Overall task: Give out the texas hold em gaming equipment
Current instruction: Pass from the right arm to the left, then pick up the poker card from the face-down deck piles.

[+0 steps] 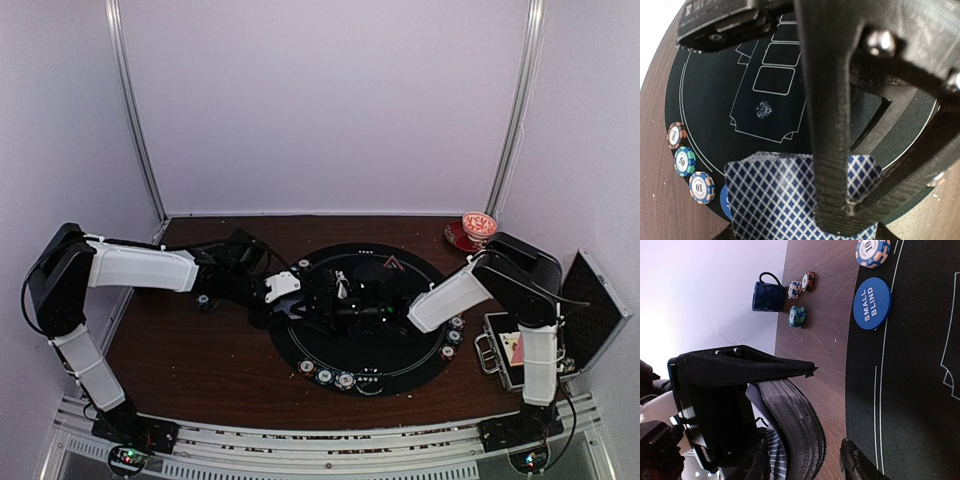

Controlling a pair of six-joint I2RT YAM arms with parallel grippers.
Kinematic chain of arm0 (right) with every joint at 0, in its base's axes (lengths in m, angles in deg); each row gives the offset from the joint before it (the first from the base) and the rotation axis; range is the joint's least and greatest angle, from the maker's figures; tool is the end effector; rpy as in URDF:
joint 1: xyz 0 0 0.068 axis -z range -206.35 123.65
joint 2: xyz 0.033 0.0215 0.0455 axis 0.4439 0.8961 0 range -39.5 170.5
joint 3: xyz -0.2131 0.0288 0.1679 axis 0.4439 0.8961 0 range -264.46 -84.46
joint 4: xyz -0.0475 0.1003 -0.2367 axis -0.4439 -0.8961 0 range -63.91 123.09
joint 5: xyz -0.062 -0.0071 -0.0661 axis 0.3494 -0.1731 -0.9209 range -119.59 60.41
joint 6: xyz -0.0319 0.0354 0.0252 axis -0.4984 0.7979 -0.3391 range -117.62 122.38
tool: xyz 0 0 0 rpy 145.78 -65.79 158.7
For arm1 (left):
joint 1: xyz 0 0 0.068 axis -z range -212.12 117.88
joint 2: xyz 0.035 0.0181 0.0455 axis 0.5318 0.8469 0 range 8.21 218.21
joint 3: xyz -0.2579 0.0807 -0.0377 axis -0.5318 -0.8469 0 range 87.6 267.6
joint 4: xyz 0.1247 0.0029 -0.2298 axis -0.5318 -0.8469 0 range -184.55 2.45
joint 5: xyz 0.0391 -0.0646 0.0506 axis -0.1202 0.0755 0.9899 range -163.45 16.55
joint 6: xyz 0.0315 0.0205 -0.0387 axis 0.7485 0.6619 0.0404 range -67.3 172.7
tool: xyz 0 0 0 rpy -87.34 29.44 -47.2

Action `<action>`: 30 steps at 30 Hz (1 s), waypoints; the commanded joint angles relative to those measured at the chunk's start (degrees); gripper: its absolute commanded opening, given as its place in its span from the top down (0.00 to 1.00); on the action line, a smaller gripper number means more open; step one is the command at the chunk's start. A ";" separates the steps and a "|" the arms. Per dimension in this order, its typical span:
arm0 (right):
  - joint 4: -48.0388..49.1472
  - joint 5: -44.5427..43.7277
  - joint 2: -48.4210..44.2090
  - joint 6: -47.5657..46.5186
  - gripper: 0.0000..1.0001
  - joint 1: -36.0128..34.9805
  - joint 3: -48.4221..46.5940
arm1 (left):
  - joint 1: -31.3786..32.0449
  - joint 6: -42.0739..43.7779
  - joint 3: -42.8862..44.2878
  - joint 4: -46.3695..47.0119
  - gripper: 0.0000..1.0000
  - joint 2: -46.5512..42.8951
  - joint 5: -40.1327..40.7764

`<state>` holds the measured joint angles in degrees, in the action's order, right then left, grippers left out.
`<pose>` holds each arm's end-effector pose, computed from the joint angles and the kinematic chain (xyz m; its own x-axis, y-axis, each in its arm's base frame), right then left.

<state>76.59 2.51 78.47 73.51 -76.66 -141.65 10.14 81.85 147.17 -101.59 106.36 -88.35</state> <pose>0.2506 0.3316 0.1312 -0.9848 0.0686 -0.1595 -0.1361 0.2650 0.9546 0.2545 -0.2436 0.1828 -0.1408 0.7639 -0.6298 0.9549 0.2727 0.1173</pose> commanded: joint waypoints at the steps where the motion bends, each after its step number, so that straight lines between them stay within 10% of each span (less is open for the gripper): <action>1: 2.63 1.07 1.06 0.52 0.51 0.41 -2.26 | 0.47 -1.19 1.38 0.57 0.41 0.23 0.91; 30: -3.41 -1.93 -0.86 -3.63 0.74 2.84 -0.16 | 0.55 -0.94 0.84 -0.82 0.40 -0.53 0.17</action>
<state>74.89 2.14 79.59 71.09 -74.73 -143.31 10.46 81.22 147.19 -103.84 106.36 -87.34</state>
